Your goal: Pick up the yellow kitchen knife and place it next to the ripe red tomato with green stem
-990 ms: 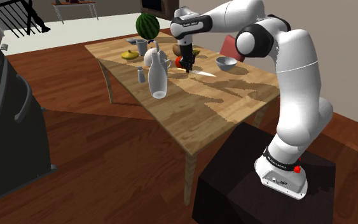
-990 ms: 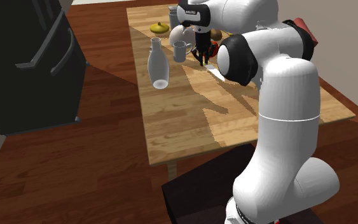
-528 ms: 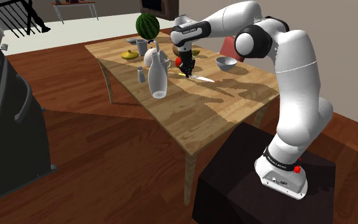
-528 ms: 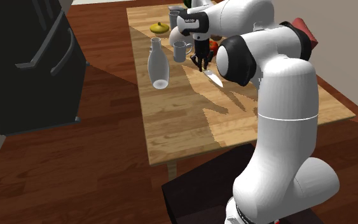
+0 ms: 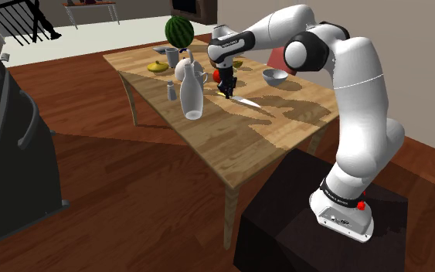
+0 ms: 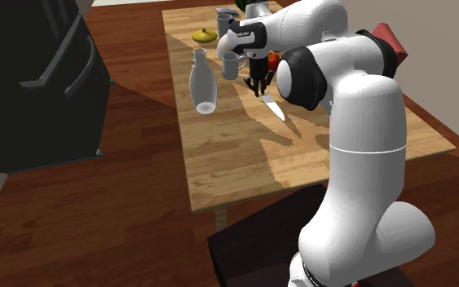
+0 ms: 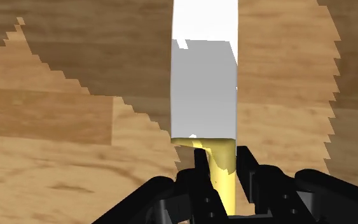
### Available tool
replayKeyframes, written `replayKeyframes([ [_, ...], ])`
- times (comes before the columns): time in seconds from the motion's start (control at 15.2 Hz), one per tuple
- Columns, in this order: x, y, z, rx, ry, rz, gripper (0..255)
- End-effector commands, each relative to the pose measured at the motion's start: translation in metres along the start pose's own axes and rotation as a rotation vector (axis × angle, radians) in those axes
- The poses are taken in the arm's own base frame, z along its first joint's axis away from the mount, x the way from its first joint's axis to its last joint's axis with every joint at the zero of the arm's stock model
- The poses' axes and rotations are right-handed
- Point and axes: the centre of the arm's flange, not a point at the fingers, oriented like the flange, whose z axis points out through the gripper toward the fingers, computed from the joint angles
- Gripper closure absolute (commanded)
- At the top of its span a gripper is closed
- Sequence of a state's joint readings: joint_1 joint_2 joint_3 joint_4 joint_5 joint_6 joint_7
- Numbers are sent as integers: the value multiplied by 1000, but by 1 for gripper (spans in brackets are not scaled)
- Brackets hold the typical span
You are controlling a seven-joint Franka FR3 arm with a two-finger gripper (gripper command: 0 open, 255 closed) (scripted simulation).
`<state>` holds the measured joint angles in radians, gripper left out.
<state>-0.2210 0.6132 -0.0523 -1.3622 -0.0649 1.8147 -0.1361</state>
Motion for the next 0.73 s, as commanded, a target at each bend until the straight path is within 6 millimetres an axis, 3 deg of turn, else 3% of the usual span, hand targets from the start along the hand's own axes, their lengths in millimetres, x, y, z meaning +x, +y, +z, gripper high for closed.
replayKeyframes([
  [0.0, 0, 0, 0, 0, 0, 0, 255],
  [0.13, 0, 0, 0, 0, 0, 0, 255],
  [0.2, 0, 0, 0, 0, 0, 0, 0],
  [0.53, 0, 0, 0, 0, 0, 0, 0],
  [0.66, 0, 0, -26, 0, 0, 0, 0],
])
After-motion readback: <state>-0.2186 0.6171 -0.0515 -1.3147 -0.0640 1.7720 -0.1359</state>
